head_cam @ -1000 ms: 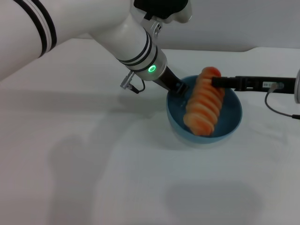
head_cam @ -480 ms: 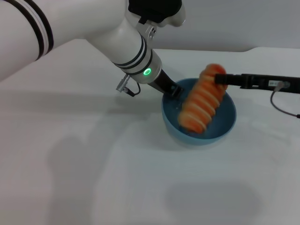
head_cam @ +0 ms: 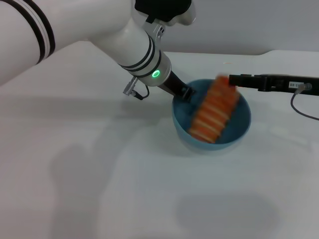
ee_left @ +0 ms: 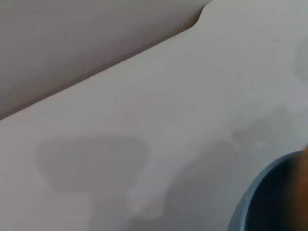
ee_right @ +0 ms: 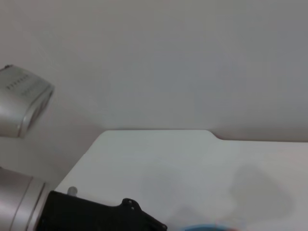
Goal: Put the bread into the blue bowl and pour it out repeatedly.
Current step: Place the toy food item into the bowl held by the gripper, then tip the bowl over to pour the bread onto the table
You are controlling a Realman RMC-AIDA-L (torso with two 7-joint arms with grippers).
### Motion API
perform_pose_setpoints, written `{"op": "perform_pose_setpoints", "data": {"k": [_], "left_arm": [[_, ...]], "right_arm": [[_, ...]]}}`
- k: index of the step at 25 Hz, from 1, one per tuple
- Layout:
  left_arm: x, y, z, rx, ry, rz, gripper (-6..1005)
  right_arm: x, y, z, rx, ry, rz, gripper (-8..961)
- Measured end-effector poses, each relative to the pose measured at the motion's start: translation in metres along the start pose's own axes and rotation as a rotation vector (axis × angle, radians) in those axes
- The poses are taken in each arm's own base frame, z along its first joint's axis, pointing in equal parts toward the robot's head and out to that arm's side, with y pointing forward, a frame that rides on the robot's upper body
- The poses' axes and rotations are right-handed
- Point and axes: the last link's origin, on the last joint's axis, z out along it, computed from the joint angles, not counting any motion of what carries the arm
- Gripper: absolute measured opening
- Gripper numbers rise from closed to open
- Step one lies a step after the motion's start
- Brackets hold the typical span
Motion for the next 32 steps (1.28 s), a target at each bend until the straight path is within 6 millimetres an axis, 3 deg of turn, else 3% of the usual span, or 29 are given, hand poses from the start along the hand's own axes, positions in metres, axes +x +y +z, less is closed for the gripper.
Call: {"op": "perform_pose_setpoints", "data": {"k": [10,14,17,18,21,24,27,32], "left_arm": [[0.001,-0.002,0.001,0.008,0.027,-0.006,-1],[0.0,-0.005,0.002,0.014,0.042,-0.013,-1],[0.0,-0.008,0.003,0.024,0.064,-0.021,-1],[0.0,-0.008,0.003,0.024,0.064,-0.021,-1],[0.006,-0.008,0.002,0.029,0.1,-0.015,-1],[0.015,-0.004,0.003,0.05,0.157,0.027,-1],[0.02,0.0,0.004,0.069,0.199,0.07,-2],[0.028,0.009,0.008,0.102,0.283,0.172,-2]], "right_arm": [[-0.004,-0.004,-0.013,-0.002,-0.067,0.017,522],[-0.013,-0.018,-0.047,0.035,-0.264,0.022,546],[-0.013,-0.04,-0.095,0.119,-0.419,0.05,547],[-0.013,-0.04,-0.095,0.119,-0.419,0.05,547],[0.002,-0.063,-0.129,0.241,-0.483,0.05,546],[0.022,-0.074,-0.143,0.328,-0.503,0.004,546],[0.054,-0.086,-0.146,0.46,-0.479,-0.078,546],[0.081,-0.091,-0.141,0.526,-0.454,-0.142,547]]}}
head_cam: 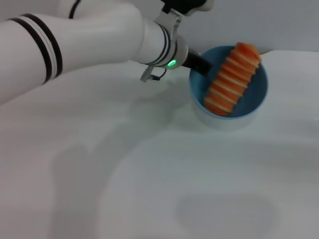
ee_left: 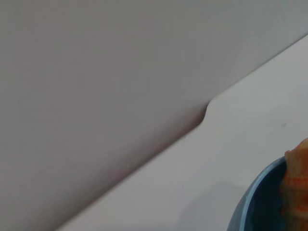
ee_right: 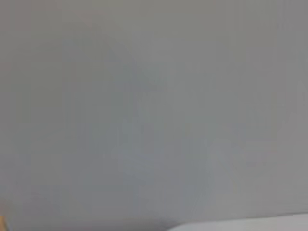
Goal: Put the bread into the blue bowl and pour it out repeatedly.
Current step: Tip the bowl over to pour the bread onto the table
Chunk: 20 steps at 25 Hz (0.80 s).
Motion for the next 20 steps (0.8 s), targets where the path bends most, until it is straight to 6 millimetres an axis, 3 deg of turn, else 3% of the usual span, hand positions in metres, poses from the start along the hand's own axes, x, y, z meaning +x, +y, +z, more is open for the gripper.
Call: {"op": "perform_pose_setpoints", "data": {"k": [8,11,20], "left_arm": [[0.01,0.012,0.005,0.028,0.148,0.128,-1],[0.011,0.015,0.005,0.032,0.178,0.149,-1],[0.013,0.029,0.005,0.037,0.313,0.268,-2]], "right_arm": [[0.025,0.001,-0.012,0.117,-0.171,-0.012,547],[0.035,0.007,-0.009,0.126,-0.159,-0.083,546],[0.031,0.005,-0.007,0.161,-0.193,-0.063,546]]}}
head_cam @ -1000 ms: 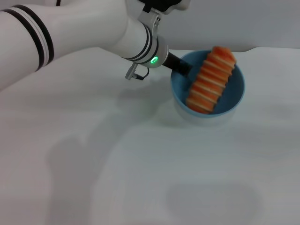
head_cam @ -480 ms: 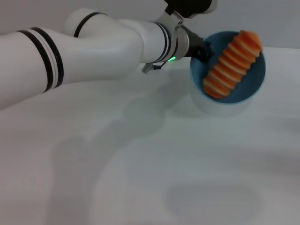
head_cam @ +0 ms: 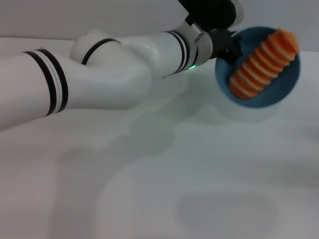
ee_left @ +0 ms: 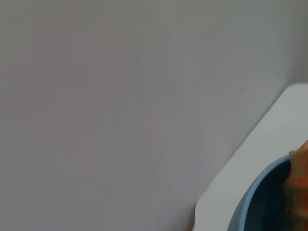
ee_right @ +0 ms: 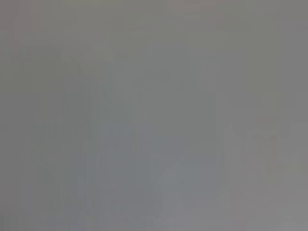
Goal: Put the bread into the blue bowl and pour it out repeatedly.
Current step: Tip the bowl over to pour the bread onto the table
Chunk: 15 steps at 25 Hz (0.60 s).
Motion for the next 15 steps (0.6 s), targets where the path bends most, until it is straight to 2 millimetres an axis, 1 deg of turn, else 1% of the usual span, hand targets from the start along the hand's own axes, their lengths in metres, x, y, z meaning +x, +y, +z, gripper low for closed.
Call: {"op": "perform_pose_setpoints", "data": {"k": [4,7,12,15], "left_arm": [[0.007,0.001,0.001,0.004,0.034,0.061,-2],[0.012,0.0,0.003,-0.001,0.019,0.109,-2],[0.017,0.0,0.007,-0.014,-0.013,0.243,-2],[0.019,0.0,0.007,-0.013,-0.007,0.268,-2]], "right_arm": [[-0.001,-0.001,0.0,0.008,-0.009,0.009,547],[0.0,0.0,0.001,0.013,-0.012,0.019,547],[0.001,0.002,0.004,0.014,-0.008,0.036,547],[0.001,0.002,0.004,0.025,-0.016,0.049,546]]}}
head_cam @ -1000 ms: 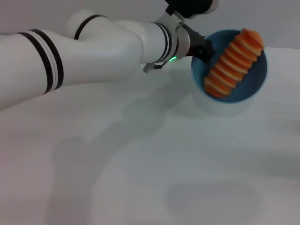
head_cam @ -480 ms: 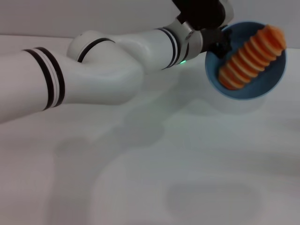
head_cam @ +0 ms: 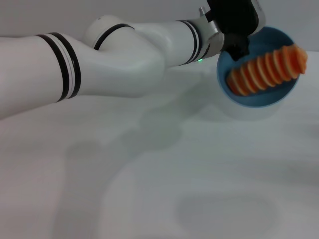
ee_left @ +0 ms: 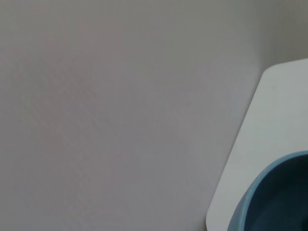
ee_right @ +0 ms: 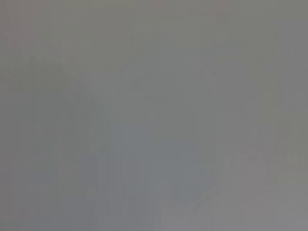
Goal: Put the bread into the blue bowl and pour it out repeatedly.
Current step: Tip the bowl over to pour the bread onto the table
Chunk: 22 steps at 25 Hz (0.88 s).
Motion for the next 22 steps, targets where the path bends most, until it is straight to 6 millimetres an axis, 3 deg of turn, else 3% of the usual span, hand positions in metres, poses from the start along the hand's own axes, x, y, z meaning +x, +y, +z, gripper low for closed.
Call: {"op": "perform_pose_setpoints", "data": {"k": [16,22], "left_arm": [[-0.006,0.002,-0.006,0.049,0.074,0.077,-2],[0.0,0.005,-0.01,0.083,0.148,0.138,-2]], "right_arm": [[-0.002,-0.006,-0.001,0.053,-0.032,0.045,546],[-0.003,-0.004,0.002,0.048,-0.034,0.045,546]]}}
